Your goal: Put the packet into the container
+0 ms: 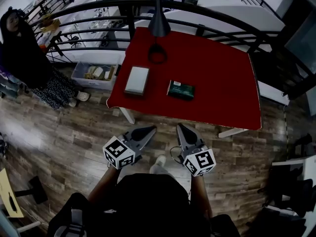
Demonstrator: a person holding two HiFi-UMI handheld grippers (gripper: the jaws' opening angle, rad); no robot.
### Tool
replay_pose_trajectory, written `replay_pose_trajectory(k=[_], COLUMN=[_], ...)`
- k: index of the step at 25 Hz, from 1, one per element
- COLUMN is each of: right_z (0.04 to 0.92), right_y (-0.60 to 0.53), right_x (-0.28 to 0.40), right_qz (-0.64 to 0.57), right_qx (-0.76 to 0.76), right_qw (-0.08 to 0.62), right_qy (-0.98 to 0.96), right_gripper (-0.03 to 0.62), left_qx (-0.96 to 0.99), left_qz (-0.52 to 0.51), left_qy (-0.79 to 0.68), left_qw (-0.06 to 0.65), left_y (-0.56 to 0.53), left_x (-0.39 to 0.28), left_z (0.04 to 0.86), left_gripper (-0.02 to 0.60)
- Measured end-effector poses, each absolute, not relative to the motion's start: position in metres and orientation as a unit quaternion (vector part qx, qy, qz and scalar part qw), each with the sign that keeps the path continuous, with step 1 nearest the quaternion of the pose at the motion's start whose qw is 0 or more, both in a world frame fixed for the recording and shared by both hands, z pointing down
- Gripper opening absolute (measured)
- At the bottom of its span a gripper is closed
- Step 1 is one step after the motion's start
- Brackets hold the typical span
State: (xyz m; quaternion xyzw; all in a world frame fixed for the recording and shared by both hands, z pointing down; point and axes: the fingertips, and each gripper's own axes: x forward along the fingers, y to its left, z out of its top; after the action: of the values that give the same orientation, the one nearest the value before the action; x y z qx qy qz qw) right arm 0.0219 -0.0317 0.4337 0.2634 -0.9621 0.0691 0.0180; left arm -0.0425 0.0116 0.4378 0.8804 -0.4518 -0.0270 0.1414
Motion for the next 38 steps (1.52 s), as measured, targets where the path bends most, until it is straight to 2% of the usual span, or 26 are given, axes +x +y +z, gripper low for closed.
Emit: replay_pose_trajectory(k=[15, 27, 38], right_z=[0.443, 0.460, 0.457], right_y=[-0.134, -0.182, -0.244], right_x=[0.051, 0.045, 0.027], right_qz=[0.067, 0.087, 0.091], right_qx=[0.244, 0.274, 0.321], right_qw=[0.018, 0.019, 0.005], right_qy=[-0.967, -0.958, -0.943], right_gripper=[0.021, 0.021, 0.021], left_qx=[0.893, 0.901, 0.927], left_qz=[-0.038, -0.007, 0.089], left_qy=[-0.425, -0.411, -0.339], left_qw=[0.140, 0.139, 0.132], left_y=[-0.088, -0.153, -0.221], left_x=[0.005, -0.015, -0.030], left_z=[0.440, 0.453, 0.486], left_gripper=[0.003, 0.003, 0.003])
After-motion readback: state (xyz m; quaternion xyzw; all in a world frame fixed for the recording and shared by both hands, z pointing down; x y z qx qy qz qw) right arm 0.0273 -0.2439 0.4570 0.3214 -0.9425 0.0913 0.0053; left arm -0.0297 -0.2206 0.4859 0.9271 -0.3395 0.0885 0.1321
